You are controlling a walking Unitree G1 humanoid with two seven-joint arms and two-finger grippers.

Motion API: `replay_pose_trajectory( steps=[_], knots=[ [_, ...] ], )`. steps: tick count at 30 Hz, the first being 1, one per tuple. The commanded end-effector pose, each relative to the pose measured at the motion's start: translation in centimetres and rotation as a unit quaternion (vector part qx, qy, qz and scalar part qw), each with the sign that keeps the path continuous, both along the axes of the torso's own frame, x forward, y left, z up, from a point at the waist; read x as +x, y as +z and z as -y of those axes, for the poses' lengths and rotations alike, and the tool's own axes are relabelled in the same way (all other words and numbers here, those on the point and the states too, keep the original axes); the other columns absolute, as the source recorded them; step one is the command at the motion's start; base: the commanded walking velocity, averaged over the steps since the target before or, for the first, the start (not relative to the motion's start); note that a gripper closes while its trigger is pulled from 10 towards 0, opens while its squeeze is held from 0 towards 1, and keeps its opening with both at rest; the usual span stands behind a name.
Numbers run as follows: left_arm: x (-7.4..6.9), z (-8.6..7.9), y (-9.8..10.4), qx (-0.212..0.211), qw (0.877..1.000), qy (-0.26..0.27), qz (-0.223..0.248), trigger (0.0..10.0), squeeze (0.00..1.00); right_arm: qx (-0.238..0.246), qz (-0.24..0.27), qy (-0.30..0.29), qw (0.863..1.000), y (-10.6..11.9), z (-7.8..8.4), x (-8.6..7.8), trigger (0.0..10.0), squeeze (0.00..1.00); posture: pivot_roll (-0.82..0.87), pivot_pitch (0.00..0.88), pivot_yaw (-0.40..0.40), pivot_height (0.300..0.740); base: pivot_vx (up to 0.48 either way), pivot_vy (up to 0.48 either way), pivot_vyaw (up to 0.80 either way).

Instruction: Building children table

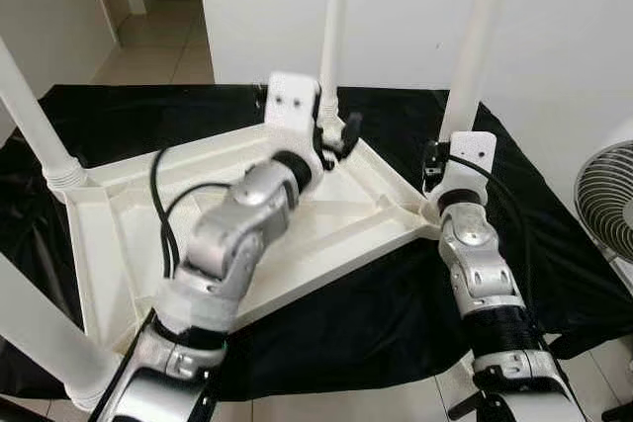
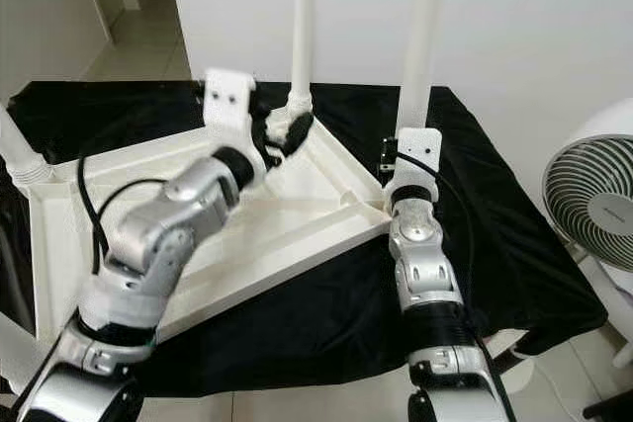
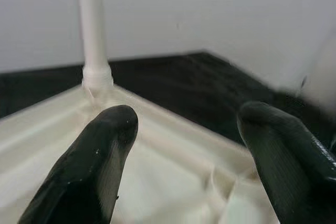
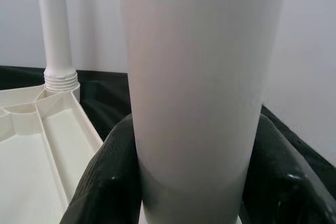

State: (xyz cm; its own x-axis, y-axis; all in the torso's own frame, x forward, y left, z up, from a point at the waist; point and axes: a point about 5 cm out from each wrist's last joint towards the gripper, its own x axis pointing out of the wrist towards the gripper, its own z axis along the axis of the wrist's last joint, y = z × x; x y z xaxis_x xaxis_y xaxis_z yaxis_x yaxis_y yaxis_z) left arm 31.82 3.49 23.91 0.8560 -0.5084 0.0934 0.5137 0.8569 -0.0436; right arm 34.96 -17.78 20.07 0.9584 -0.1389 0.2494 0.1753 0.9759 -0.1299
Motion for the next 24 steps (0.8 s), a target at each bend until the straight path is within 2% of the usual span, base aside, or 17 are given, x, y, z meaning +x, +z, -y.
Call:
replay_pose_trajectory(
  steps=[1,2,5,6,9,16,19,24],
  knots=[
    [-0.9,1.8,-1.8,0.045,0.991,-0.126,-0.008,10.0,0.00,0.012,0.009,-0.011,1.000,0.4,1.2,-0.4,10.0,0.00,0.02,0.015,-0.003,0.740,0.000,0.000,0.00],
    [-0.9,1.8,-1.8,0.045,0.991,-0.126,-0.008,10.0,0.00,0.012,0.009,-0.011,1.000,0.4,1.2,-0.4,10.0,0.00,0.02,0.015,-0.003,0.740,0.000,0.000,0.00],
    [-1.2,3.0,-4.7,0.094,0.984,-0.142,-0.052,10.0,0.00,0.022,0.021,-0.022,0.999,0.7,1.8,-0.9,10.0,0.00,0.01,0.022,0.003,0.740,0.000,0.000,0.00],
    [-1.2,3.0,-4.7,0.094,0.984,-0.142,-0.052,10.0,0.00,0.022,0.021,-0.022,0.999,0.7,1.8,-0.9,10.0,0.00,0.01,0.022,0.003,0.740,0.000,0.000,0.00],
    [-1.2,3.9,-6.5,0.099,0.980,-0.145,-0.096,10.0,0.00,0.019,0.021,-0.027,0.999,0.8,2.2,-1.2,10.0,0.00,0.01,0.026,0.009,0.740,0.000,0.000,0.00],
    [-1.7,5.1,-7.8,0.119,0.972,-0.165,-0.120,10.0,0.00,0.015,0.023,-0.032,0.999,0.9,2.6,-1.3,10.0,0.00,0.00,0.031,0.013,0.740,0.000,0.000,0.00],
    [-2.8,7.0,-8.6,0.131,0.963,-0.201,-0.126,10.0,0.00,0.011,0.025,-0.035,0.999,1.2,2.8,-1.4,10.0,0.00,-0.01,0.042,0.022,0.740,0.000,0.000,0.00],
    [-3.2,8.1,-8.9,0.141,0.959,-0.213,-0.124,10.0,0.00,0.010,0.027,-0.037,0.999,1.4,2.8,-1.5,10.0,0.00,-0.02,0.046,0.024,0.740,0.000,0.000,0.00]
  ],
)
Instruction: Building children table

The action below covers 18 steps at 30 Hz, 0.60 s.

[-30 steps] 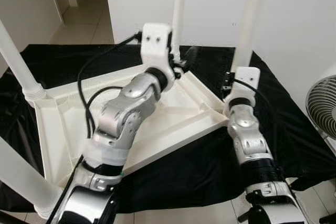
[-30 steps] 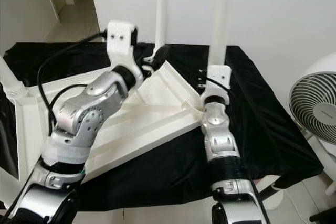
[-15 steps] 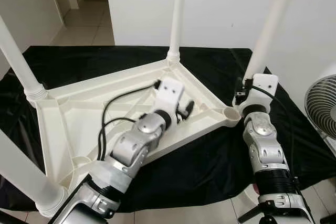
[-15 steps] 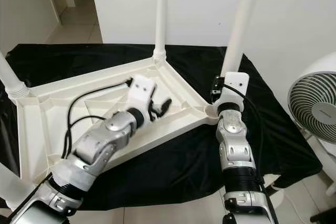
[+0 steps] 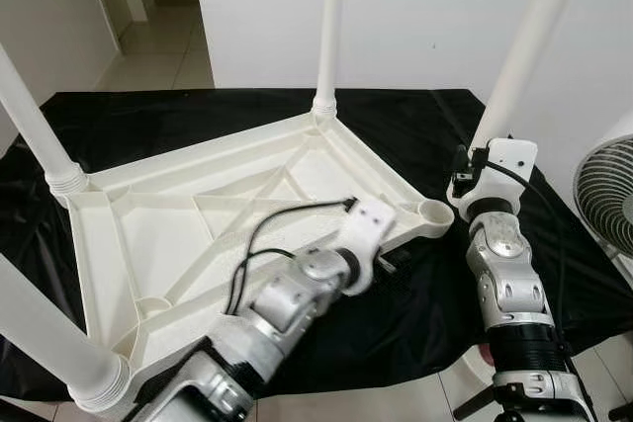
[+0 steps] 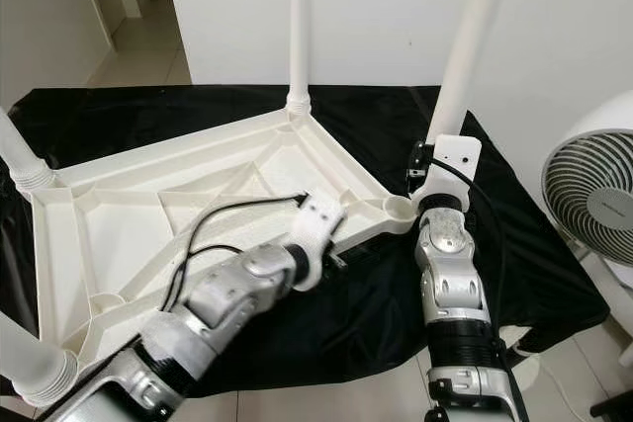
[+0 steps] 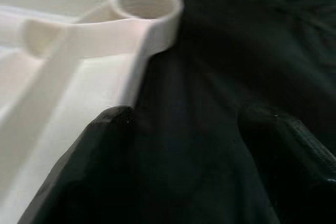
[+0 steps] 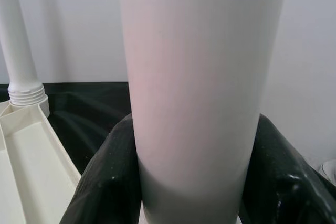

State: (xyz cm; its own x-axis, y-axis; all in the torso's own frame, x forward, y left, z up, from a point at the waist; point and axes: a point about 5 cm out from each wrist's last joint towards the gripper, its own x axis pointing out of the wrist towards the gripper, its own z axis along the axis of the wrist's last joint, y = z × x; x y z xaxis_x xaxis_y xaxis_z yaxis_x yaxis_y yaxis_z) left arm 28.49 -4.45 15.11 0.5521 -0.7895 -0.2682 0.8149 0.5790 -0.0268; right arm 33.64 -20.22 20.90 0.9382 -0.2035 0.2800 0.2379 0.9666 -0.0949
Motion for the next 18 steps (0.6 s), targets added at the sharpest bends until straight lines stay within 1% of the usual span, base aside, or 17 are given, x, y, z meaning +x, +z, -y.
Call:
replay_pose_trajectory(
  steps=[1,6,10,11,14,18],
  knots=[
    [0.1,0.4,0.2,0.007,1.000,-0.008,0.005,10.0,0.00,-0.007,0.009,-0.008,1.000,0.6,0.4,-0.2,10.0,0.00,-0.02,0.049,0.025,0.740,0.000,0.000,0.00],
    [0.7,1.0,0.9,-0.004,1.000,-0.009,0.005,10.0,0.00,-0.010,0.010,-0.010,1.000,0.8,0.4,-0.3,10.0,0.00,-0.02,0.052,0.026,0.740,0.000,0.000,0.00],
    [1.3,1.3,2.5,-0.028,0.999,-0.003,0.017,10.0,0.00,-0.010,0.010,-0.012,1.000,0.9,0.5,-0.4,10.0,0.00,-0.03,0.055,0.030,0.740,0.000,0.000,0.00],
    [1.3,1.3,2.5,-0.028,0.999,-0.003,0.017,10.0,0.00,-0.010,0.010,-0.012,1.000,0.9,0.5,-0.4,10.0,0.00,-0.03,0.055,0.030,0.740,0.000,0.000,0.00],
    [1.6,1.3,3.5,-0.039,0.999,-0.001,0.028,10.0,0.00,-0.009,0.011,-0.015,1.000,0.9,0.5,-0.5,10.0,0.00,-0.03,0.053,0.031,0.740,0.000,0.000,0.00],
    [1.8,1.3,3.5,-0.038,0.999,0.000,0.031,10.0,0.00,-0.008,0.010,-0.016,1.000,0.9,0.6,-0.5,10.0,0.00,-0.03,0.045,0.029,0.740,0.000,0.000,0.00]
  ],
)
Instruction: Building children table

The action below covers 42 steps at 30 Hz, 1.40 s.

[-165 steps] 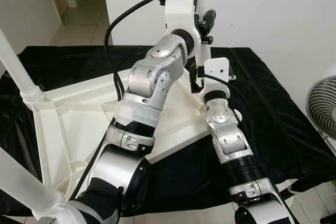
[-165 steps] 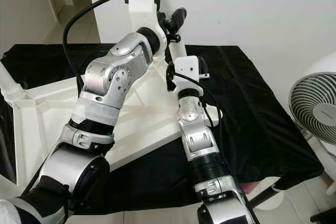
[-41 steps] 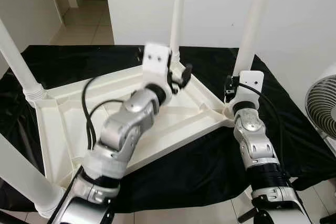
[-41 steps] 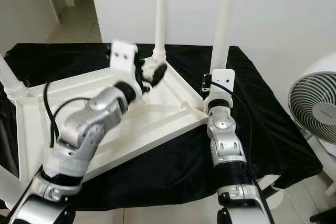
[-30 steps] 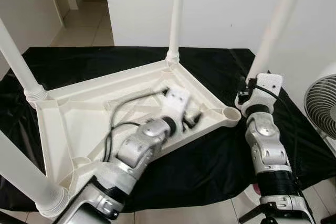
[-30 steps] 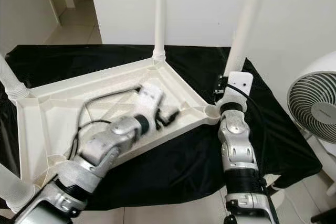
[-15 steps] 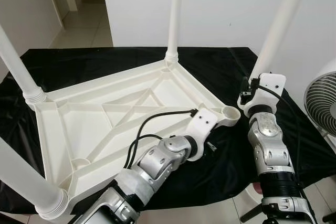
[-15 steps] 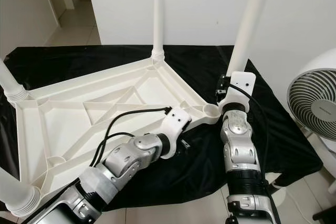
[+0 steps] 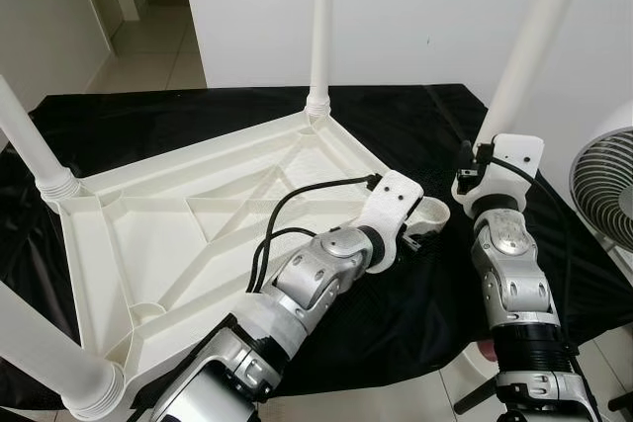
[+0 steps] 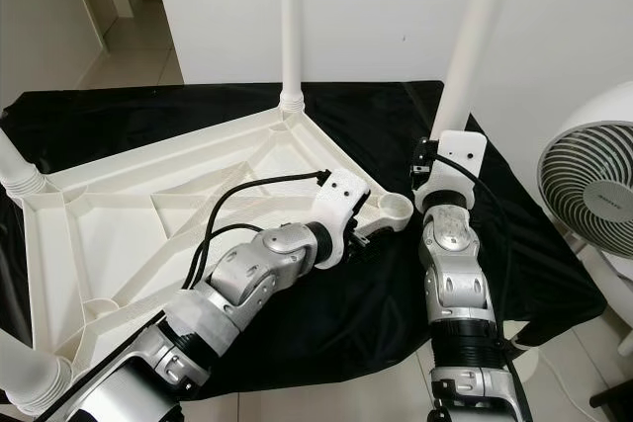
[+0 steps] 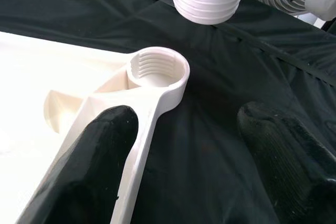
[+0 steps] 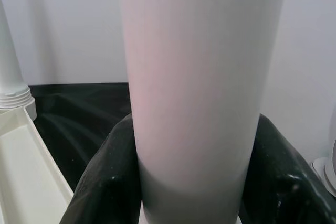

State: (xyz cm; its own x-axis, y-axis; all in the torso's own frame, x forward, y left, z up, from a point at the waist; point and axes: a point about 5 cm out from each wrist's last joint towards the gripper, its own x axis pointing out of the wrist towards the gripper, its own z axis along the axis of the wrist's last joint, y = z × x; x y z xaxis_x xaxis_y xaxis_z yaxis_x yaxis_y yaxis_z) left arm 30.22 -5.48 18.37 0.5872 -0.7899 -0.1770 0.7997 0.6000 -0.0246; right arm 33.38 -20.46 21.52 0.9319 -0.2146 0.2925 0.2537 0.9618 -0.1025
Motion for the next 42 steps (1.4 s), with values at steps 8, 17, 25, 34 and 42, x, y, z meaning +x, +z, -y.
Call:
replay_pose_trajectory(
  steps=[8,17,25,34,42],
  knots=[
    [0.3,-0.1,-2.2,0.041,0.999,-0.004,-0.008,10.0,0.00,-0.005,0.009,-0.008,1.000,0.6,0.4,0.0,10.0,0.00,-0.04,0.035,0.032,0.740,0.000,0.000,0.00],
    [1.2,-1.3,-5.1,0.106,0.994,0.034,-0.015,10.0,0.00,0.002,0.013,-0.016,1.000,0.7,0.5,0.1,10.0,0.00,-0.06,0.018,0.044,0.740,0.000,0.000,0.00],
    [1.2,-1.9,-5.2,0.104,0.994,0.020,-0.005,1.8,0.00,0.004,0.010,-0.015,1.000,0.5,0.3,0.1,10.0,0.00,-0.05,0.019,0.046,0.740,0.000,0.000,0.00],
    [1.1,-5.3,-6.2,0.113,0.993,0.011,-0.010,0.0,0.00,-0.002,0.008,-0.009,1.000,0.3,0.2,0.4,10.0,0.00,-0.02,0.015,0.063,0.740,0.000,0.000,0.00],
    [0.3,-7.4,-6.5,0.129,0.992,-0.001,-0.010,0.0,0.00,-0.005,0.010,-0.004,1.000,0.5,0.0,0.6,10.0,0.00,0.00,0.021,0.058,0.740,0.000,0.000,0.00]
  ],
)
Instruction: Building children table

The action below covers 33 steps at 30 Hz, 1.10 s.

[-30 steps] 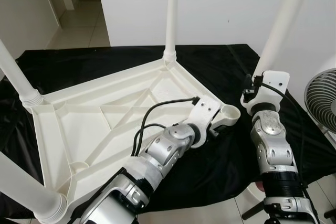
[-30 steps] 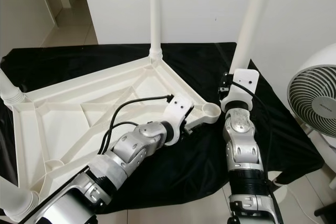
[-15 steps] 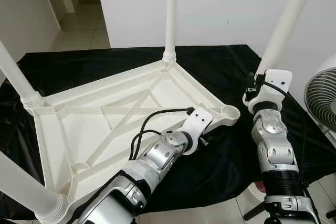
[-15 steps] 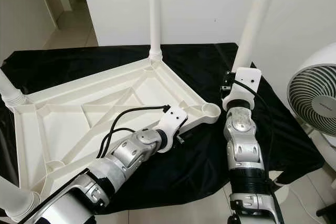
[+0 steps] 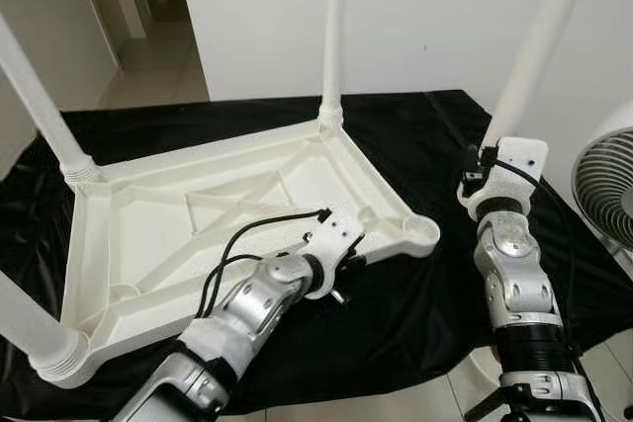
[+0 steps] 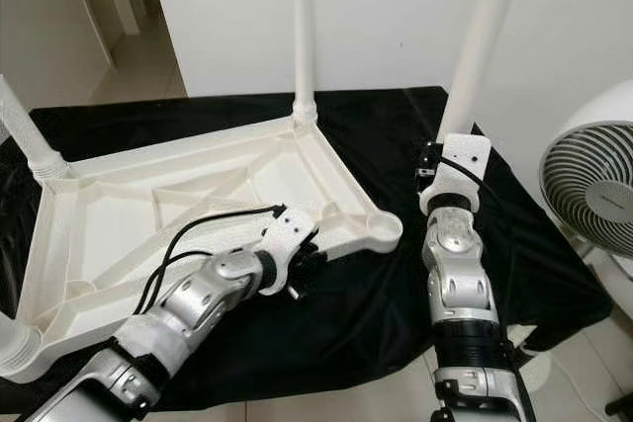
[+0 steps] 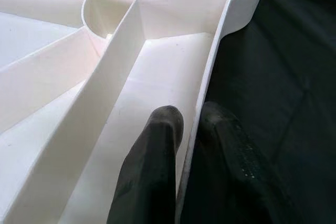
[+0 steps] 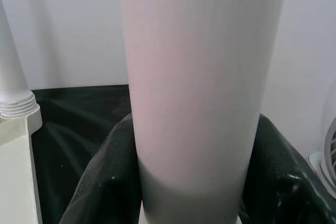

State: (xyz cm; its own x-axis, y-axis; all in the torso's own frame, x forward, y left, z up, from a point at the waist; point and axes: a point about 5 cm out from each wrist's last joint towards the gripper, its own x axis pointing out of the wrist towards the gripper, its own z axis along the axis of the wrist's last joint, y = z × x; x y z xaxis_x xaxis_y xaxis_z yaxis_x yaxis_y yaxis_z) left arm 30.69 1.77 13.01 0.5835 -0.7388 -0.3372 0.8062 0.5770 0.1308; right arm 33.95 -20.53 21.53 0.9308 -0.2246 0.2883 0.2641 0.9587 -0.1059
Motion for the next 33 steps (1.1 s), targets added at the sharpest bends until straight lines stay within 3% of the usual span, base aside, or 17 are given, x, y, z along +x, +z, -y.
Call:
replay_pose_trajectory(
  steps=[1,5,11,16,17,19,20,21,24,25,26,27,31,32,33],
  knots=[
    [-0.5,-0.7,-1.2,0.020,1.000,0.006,-0.022,0.0,0.00,-0.006,0.012,0.004,1.000,0.5,-0.1,0.1,10.0,0.00,0.00,0.027,0.055,0.740,0.000,0.000,0.00],
    [-1.5,-1.7,-0.9,0.017,1.000,0.001,-0.024,0.0,0.00,-0.011,0.011,0.010,1.000,0.6,-0.2,0.3,10.0,0.00,0.01,0.037,0.049,0.740,0.000,0.000,0.00],
    [-2.7,-1.9,-0.3,0.004,1.000,-0.001,-0.029,0.0,0.00,-0.016,0.012,0.021,1.000,0.8,-0.5,0.6,10.0,0.00,0.01,0.041,0.043,0.740,0.000,0.000,0.00],
    [-4.2,-3.0,-0.7,0.022,0.999,-0.027,-0.025,0.5,0.00,-0.019,0.012,0.029,0.999,0.9,-0.7,0.8,10.0,0.00,0.01,0.040,0.031,0.740,0.000,0.000,0.00],
    [-4.4,-3.3,-0.9,0.030,0.999,-0.034,-0.024,3.1,0.00,-0.020,0.011,0.031,0.999,1.0,-0.7,0.9,10.0,0.00,0.02,0.039,0.021,0.740,0.000,0.000,0.00],
    [-4.5,-3.5,-1.0,0.033,0.999,-0.035,-0.023,2.9,0.00,-0.021,0.011,0.032,0.999,1.0,-0.7,1.0,10.0,0.00,0.02,0.039,0.021,0.740,0.000,0.000,0.00],
    [-4.5,-3.5,-1.0,0.037,0.998,-0.045,-0.012,3.5,0.00,-0.022,0.011,0.033,0.999,1.1,-0.7,1.1,10.0,0.00,0.02,0.040,0.019,0.740,0.000,0.000,0.00],
    [-4.6,-3.3,-1.0,0.041,0.998,-0.055,-0.007,10.0,0.00,-0.022,0.012,0.035,0.999,1.1,-0.8,1.2,10.0,0.00,0.02,0.040,0.019,0.740,0.000,0.000,0.00],
    [-4.8,-2.9,-0.7,0.037,0.997,-0.067,-0.006,10.0,0.00,-0.022,0.013,0.040,0.999,1.2,-0.9,1.3,10.0,0.00,0.02,0.037,0.015,0.740,0.000,0.000,0.00],
    [-4.9,-2.7,-0.6,0.033,0.997,-0.074,-0.008,10.0,0.07,-0.022,0.013,0.044,0.999,1.3,-1.0,1.3,10.0,0.00,0.02,0.037,0.015,0.740,0.000,0.000,0.00],
    [-5.0,-2.6,-0.4,0.030,0.996,-0.078,-0.008,10.0,0.07,-0.022,0.013,0.047,0.999,1.3,-1.1,1.3,10.0,0.00,0.02,0.037,0.015,0.740,0.000,0.000,0.00],
    [-5.0,-2.5,-0.2,0.027,0.996,-0.084,-0.007,10.0,1.00,-0.021,0.011,0.051,0.998,1.2,-1.2,1.4,10.0,0.00,0.02,0.036,0.015,0.740,0.000,0.000,0.00],
    [-4.8,-2.1,0.5,0.029,0.995,-0.090,0.012,10.0,1.00,-0.016,0.004,0.062,0.998,0.8,-1.4,1.3,10.0,0.00,0.02,0.035,0.015,0.740,0.000,0.000,0.00],
    [-4.7,-2.0,0.9,0.024,0.995,-0.097,0.022,10.0,0.00,-0.012,-0.002,0.070,0.997,0.5,-1.6,1.3,10.0,0.00,0.02,0.035,0.015,0.740,0.000,0.000,0.00],
    [-4.7,-1.9,1.2,0.019,0.994,-0.103,0.028,10.0,0.00,-0.009,-0.006,0.076,0.997,0.3,-1.7,1.3,10.0,0.00,0.02,0.035,0.015,0.740,0.000,0.000,0.00]
  ],
)
